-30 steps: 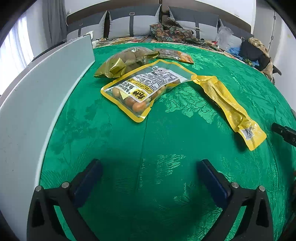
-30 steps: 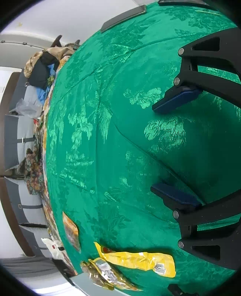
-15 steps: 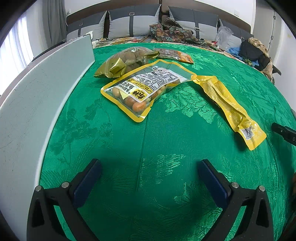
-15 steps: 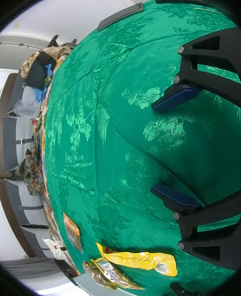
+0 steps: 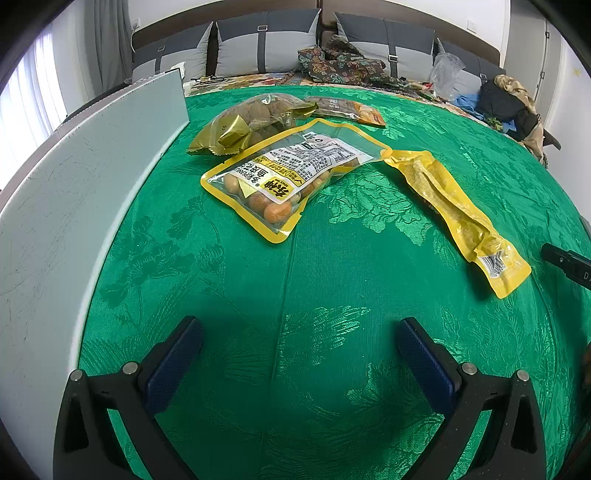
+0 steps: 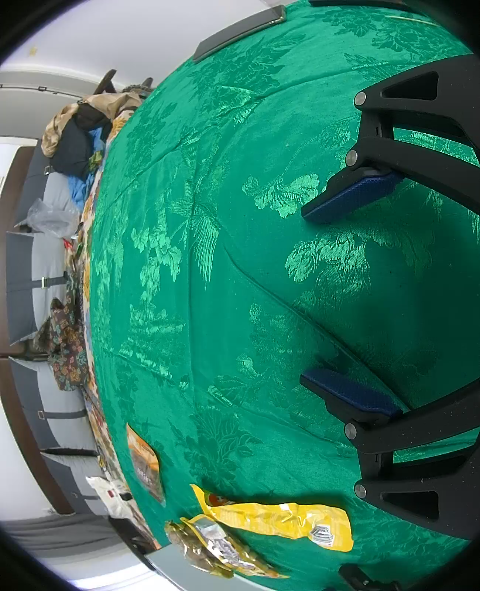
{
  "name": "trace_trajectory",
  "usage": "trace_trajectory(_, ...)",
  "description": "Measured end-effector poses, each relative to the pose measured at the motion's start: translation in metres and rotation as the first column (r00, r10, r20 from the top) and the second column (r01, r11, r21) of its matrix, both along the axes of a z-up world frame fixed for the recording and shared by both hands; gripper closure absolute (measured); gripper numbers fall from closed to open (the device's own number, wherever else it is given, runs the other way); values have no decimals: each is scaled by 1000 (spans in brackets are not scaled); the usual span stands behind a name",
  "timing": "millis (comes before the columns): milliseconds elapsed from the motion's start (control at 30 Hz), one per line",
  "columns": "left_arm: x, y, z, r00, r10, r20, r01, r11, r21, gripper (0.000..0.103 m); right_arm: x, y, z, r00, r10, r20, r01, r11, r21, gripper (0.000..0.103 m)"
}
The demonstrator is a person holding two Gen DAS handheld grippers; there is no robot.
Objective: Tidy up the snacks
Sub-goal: 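Move both open grippers back over the green bed, then grasp the yellow-edged peanut pack with the left gripper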
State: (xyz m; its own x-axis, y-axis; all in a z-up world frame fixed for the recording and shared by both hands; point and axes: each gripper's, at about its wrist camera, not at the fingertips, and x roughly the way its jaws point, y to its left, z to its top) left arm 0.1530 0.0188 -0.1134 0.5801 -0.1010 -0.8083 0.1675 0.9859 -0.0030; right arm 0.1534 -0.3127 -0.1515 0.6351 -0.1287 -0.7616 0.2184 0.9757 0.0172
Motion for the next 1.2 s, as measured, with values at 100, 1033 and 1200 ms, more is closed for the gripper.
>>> trace_trajectory(100,0,0,0,1000,0,0,0,1000,0,0,0,0,0,1000,0,0,0,1000,1,19)
trace_trajectory(1033,156,-30,16,917,-305,-257,324,946,35,39,0,-1,0,1000,0,0,0,1000,1,18)
trace_trajectory(1200,103,-16,15,948,-165,-271,181,983,36,41,1,-1,0,1000,1,0,-1,1000,1,18)
